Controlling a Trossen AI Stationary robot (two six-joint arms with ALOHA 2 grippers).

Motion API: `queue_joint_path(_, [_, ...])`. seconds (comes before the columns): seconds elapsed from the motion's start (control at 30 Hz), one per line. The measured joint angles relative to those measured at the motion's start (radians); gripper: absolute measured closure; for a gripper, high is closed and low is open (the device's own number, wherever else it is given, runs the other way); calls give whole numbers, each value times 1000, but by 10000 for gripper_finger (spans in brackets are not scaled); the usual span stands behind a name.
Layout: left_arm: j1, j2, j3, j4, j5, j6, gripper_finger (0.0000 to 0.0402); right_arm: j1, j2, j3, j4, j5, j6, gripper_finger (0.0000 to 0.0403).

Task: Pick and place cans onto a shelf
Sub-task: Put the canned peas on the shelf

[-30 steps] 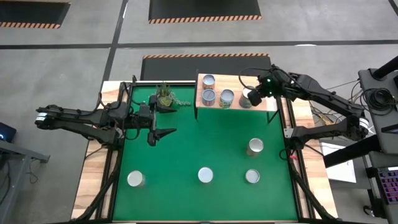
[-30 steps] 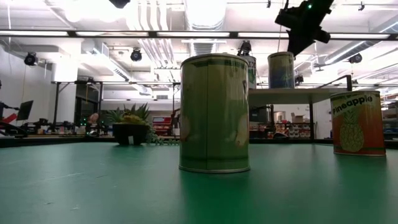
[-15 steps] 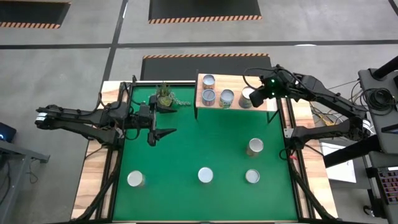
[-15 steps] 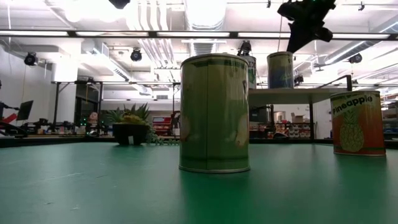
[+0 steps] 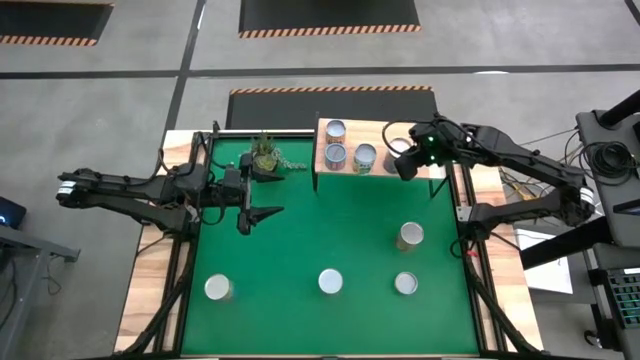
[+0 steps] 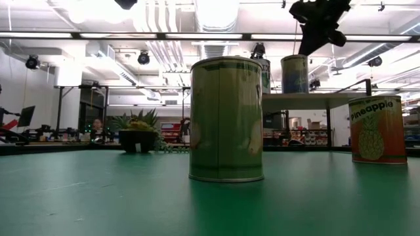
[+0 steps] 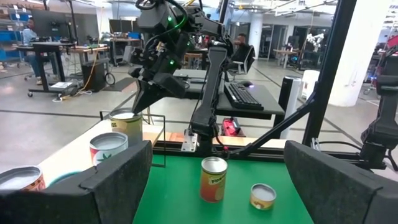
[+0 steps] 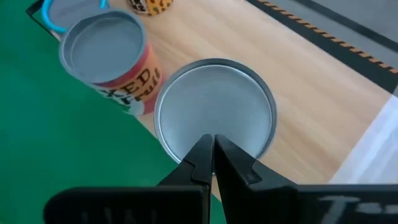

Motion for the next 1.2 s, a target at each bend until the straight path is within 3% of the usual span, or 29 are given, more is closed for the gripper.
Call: queue_joint_path(1.2, [0, 0, -1, 1, 0, -6, 56, 13, 35, 49, -7, -15, 15, 394])
